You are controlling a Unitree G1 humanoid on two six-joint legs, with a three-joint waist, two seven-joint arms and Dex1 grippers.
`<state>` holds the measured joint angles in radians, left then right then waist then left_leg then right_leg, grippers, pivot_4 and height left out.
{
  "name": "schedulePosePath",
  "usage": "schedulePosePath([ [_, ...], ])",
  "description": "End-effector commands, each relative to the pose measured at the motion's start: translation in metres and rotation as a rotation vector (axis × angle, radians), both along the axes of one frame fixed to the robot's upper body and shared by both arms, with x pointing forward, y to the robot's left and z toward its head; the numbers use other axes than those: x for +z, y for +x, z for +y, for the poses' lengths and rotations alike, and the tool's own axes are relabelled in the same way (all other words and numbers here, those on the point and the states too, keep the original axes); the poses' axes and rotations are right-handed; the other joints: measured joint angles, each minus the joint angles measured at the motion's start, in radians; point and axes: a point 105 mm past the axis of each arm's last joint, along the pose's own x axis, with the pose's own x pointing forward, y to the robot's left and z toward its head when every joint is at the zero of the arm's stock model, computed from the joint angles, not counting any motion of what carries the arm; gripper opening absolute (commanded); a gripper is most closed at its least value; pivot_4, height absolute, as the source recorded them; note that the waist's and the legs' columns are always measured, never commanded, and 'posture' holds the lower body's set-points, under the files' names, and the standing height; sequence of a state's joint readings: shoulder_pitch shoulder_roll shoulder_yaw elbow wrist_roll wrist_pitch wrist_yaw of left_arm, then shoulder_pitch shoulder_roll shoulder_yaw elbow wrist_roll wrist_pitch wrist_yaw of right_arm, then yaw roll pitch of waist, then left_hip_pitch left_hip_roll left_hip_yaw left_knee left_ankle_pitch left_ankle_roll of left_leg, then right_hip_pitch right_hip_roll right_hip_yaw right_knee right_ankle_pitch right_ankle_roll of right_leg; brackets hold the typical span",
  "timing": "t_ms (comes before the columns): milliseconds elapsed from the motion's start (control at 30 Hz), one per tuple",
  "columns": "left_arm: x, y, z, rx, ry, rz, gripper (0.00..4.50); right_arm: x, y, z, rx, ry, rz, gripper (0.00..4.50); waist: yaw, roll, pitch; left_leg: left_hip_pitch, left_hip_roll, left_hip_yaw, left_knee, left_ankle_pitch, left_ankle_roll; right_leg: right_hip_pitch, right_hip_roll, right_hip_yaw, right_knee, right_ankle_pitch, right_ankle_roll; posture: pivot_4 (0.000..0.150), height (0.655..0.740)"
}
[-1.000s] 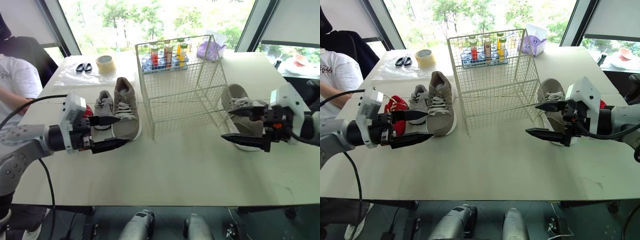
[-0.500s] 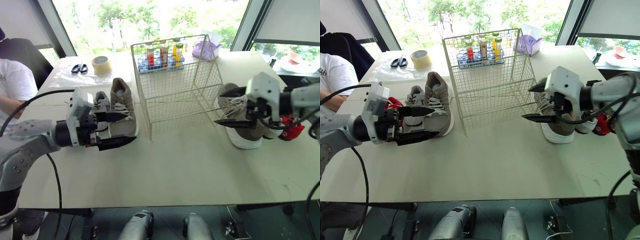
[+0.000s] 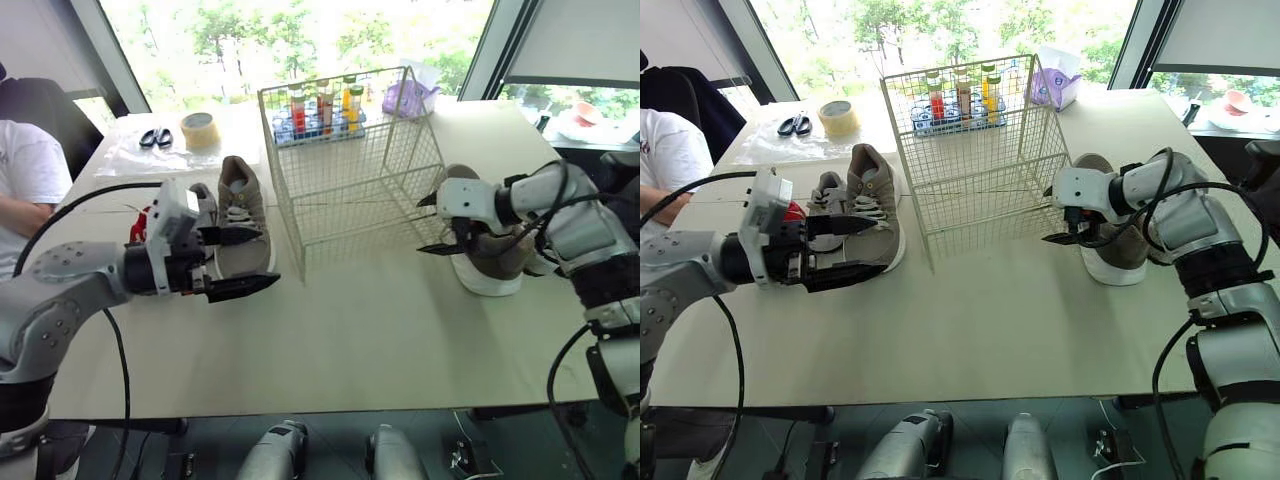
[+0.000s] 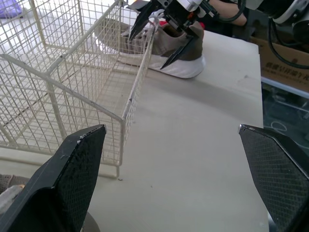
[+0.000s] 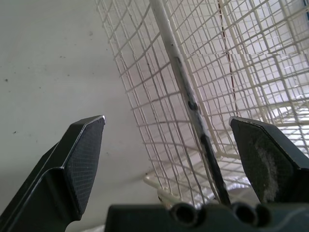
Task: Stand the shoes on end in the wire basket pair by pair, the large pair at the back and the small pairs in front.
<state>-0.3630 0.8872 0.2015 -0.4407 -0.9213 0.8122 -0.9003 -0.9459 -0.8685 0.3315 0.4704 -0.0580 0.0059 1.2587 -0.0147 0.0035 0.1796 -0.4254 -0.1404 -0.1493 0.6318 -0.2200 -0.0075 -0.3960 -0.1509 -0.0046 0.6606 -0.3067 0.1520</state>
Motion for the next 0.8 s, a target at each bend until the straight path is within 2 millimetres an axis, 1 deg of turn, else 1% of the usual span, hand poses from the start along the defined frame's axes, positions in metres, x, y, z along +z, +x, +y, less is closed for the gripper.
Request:
schedulePosePath([
  [33, 0.008, -0.002, 0.000, 0.006, 0.008, -0.068, 4.50, 0.016, 0.003, 0.000, 0.006, -0.003, -0.044, 3.68, 0.001, 0.000, 0.000, 0.000, 0.000, 0.000, 0.000, 0.000, 0.000, 0.000, 0.000, 0.000, 0.000, 0.000, 0.000, 0.150, 0.7400],
  [200, 0.005, 0.000, 0.001, 0.011, 0.010, -0.076, 4.50, 0.018, 0.001, 0.002, 0.017, 0.000, -0.030, 1.15, -0.002, 0.000, 0.000, 0.000, 0.000, 0.001, -0.001, 0.000, 0.000, -0.002, 0.000, 0.001, 0.001, 0.000, 0.000, 0.150, 0.7400],
  [233, 0.005, 0.001, 0.002, 0.012, 0.011, -0.078, 4.50, 0.019, -0.001, 0.002, 0.014, 0.007, -0.027, 0.73, -0.003, 0.000, 0.000, 0.000, 0.000, 0.001, -0.001, 0.000, 0.000, -0.002, 0.000, 0.001, 0.002, 0.000, 0.000, 0.150, 0.7400],
  [267, 0.005, 0.001, 0.002, 0.012, 0.013, -0.081, 4.50, 0.020, -0.002, 0.002, 0.014, 0.013, -0.024, 0.20, -0.003, -0.001, 0.000, 0.000, 0.000, 0.001, -0.001, 0.000, 0.000, -0.002, 0.001, 0.001, 0.002, 0.000, 0.000, 0.150, 0.7400],
  [300, 0.004, 0.001, 0.002, 0.012, 0.013, -0.084, 4.50, 0.022, -0.005, 0.003, 0.017, 0.017, -0.023, 0.01, -0.003, -0.001, 0.000, 0.000, 0.000, 0.001, 0.000, 0.000, 0.000, -0.002, 0.001, 0.001, 0.002, 0.000, 0.000, 0.150, 0.7400],
  [400, 0.003, 0.002, 0.002, 0.010, 0.013, -0.091, 4.50, 0.028, -0.013, 0.010, 0.021, 0.047, -0.023, 0.01, -0.002, -0.001, 0.000, 0.000, 0.000, 0.002, 0.000, 0.000, 0.000, -0.003, 0.000, 0.002, 0.002, 0.000, 0.000, 0.150, 0.7400],
  [533, 0.002, 0.003, 0.000, 0.003, 0.008, -0.095, 4.50, 0.035, -0.036, 0.030, 0.092, 0.084, 0.014, 0.01, -0.006, -0.001, 0.000, -0.001, 0.001, 0.003, -0.001, 0.000, 0.000, -0.005, 0.000, 0.003, 0.003, 0.000, 0.000, 0.150, 0.7400],
  [633, 0.001, 0.005, -0.001, -0.005, 0.006, -0.096, 4.50, 0.039, -0.048, 0.041, 0.119, 0.110, 0.038, 0.01, -0.008, -0.001, 0.001, -0.002, 0.001, 0.006, -0.001, 0.000, 0.000, -0.007, 0.000, 0.004, 0.003, 0.000, 0.000, 0.150, 0.7400],
  [700, 0.001, 0.006, -0.002, -0.009, 0.005, -0.098, 4.50, 0.040, -0.053, 0.044, 0.126, 0.108, 0.045, 0.01, -0.004, -0.001, 0.001, -0.002, 0.001, 0.006, -0.001, 0.000, 0.000, -0.007, 0.000, 0.005, 0.004, 0.000, 0.000, 0.150, 0.7400],
  [800, 0.001, 0.007, -0.003, -0.013, 0.003, -0.101, 4.50, 0.037, -0.056, 0.044, 0.130, 0.070, 0.045, 0.01, 0.002, -0.001, 0.001, -0.002, 0.001, 0.006, 0.000, 0.000, 0.000, -0.007, 0.000, 0.005, 0.004, 0.000, 0.000, 0.150, 0.7400],
])
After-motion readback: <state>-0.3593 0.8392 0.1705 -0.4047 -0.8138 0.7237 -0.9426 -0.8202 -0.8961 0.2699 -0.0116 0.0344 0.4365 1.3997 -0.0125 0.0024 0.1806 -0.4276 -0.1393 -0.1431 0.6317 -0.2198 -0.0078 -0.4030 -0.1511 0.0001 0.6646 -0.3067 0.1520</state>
